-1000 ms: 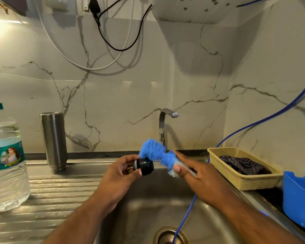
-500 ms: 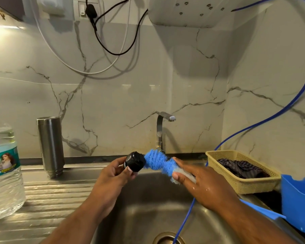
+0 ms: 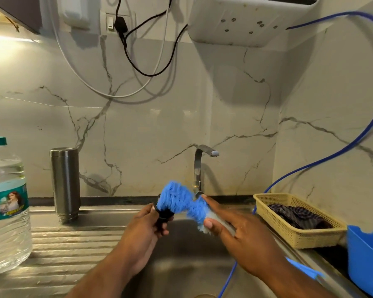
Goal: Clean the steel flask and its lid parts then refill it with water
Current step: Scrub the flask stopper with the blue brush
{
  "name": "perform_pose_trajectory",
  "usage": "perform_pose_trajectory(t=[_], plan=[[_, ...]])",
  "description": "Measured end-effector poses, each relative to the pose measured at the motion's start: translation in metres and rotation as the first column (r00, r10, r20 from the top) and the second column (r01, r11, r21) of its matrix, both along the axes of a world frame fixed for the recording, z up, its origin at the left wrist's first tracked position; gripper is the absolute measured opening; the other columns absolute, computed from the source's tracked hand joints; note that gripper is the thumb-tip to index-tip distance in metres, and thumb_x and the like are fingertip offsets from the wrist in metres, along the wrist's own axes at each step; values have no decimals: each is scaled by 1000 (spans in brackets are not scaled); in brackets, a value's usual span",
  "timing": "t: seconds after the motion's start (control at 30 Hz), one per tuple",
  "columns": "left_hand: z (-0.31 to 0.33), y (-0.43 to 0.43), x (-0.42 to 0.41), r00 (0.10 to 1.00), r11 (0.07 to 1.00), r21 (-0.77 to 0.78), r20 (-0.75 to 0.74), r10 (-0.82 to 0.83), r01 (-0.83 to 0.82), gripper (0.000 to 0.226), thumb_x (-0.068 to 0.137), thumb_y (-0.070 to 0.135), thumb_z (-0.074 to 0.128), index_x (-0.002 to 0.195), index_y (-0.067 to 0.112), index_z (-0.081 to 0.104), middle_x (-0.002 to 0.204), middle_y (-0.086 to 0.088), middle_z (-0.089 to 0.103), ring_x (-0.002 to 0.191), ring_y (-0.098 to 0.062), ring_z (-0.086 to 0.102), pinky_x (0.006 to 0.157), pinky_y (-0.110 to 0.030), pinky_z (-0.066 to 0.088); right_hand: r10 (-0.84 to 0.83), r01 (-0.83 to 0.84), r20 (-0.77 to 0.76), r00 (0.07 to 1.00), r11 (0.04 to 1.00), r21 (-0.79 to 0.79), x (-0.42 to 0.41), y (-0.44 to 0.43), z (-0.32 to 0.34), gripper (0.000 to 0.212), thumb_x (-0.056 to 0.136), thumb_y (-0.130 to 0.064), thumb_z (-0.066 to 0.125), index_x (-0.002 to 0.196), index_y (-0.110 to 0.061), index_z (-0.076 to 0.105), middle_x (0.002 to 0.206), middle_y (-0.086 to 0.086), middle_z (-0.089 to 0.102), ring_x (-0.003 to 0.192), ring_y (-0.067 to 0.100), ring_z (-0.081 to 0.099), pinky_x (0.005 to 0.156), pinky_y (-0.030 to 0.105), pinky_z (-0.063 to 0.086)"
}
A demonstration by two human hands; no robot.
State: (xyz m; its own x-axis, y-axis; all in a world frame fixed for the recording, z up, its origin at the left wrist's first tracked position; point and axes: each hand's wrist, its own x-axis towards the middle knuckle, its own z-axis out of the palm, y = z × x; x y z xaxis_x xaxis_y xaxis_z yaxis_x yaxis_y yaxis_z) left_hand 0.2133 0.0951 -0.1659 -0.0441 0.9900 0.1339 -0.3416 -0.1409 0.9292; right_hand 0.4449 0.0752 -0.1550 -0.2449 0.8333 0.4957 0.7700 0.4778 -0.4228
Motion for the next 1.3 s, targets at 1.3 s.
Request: perform_pose_trajectory(t=[1.3], plan=[[2,-3,-4,999,996,90,-22,-23,25,37,96,32,51,116,8,70,81,-12,63,68,-15,50,68,-32,44,-65,74,94,993,993,-94,16,2,3,64,91,-78,29,152,-58,24,136,-19,62,116,-1,58,95,25,48]])
